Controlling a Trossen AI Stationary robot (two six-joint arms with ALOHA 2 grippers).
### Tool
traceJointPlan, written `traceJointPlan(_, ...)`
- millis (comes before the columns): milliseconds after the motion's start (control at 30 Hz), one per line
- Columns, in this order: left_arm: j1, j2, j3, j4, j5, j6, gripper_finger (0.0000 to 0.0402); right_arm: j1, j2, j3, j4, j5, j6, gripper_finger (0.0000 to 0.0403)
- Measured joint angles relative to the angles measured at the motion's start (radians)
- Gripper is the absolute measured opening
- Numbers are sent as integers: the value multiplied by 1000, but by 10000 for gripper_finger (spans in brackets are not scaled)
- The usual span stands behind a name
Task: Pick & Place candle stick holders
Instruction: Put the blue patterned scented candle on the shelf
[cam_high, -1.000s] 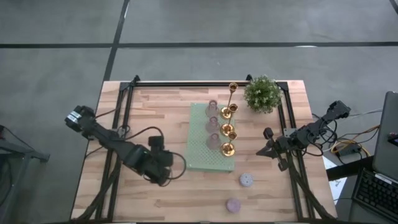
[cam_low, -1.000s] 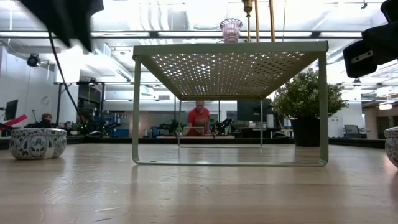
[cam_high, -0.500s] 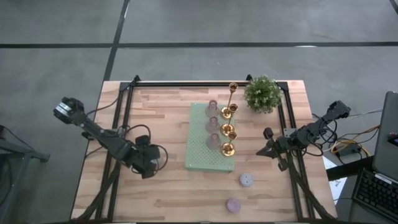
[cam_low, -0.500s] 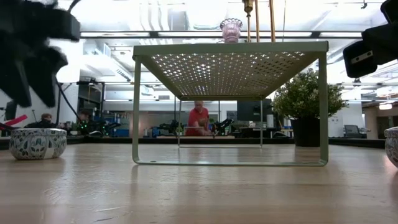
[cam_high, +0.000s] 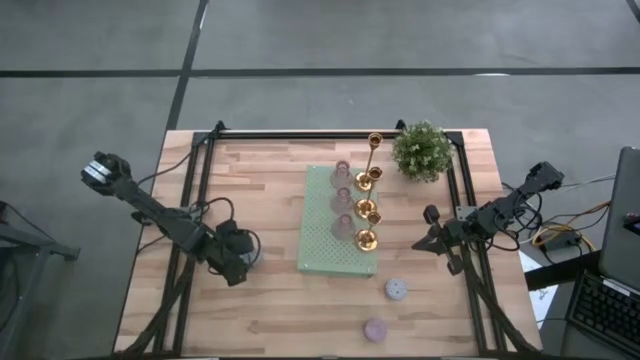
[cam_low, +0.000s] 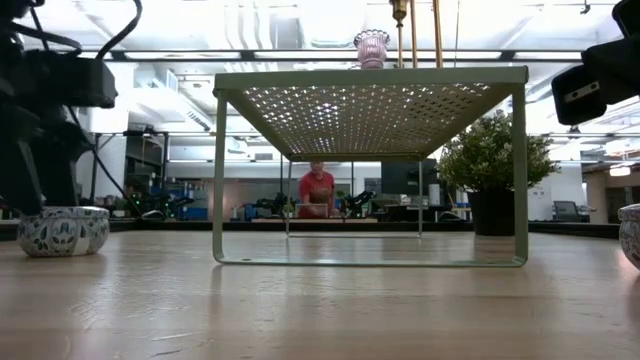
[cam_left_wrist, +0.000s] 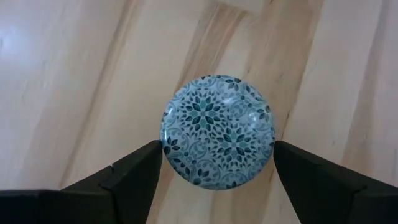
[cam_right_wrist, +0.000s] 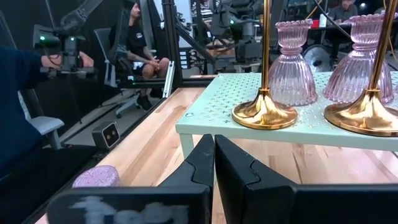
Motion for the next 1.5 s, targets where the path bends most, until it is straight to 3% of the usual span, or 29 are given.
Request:
traceJointPlan(233, 0, 0, -52, 130, -8, -5, 310, 0, 0, 0, 0, 0, -5, 8)
traceJointPlan(700, 0, 2, -69, 147, -89, -3, 307, 0, 0, 0, 0, 0, -1, 8)
traceJointPlan(1267, 0, 2, -68, 176, -114, 38, 229, 0, -1, 0, 0, 0, -1, 8)
traceJointPlan(1500, 0, 2, -68, 178, -123, 22, 224, 0, -1, 0, 0, 0, -1, 8)
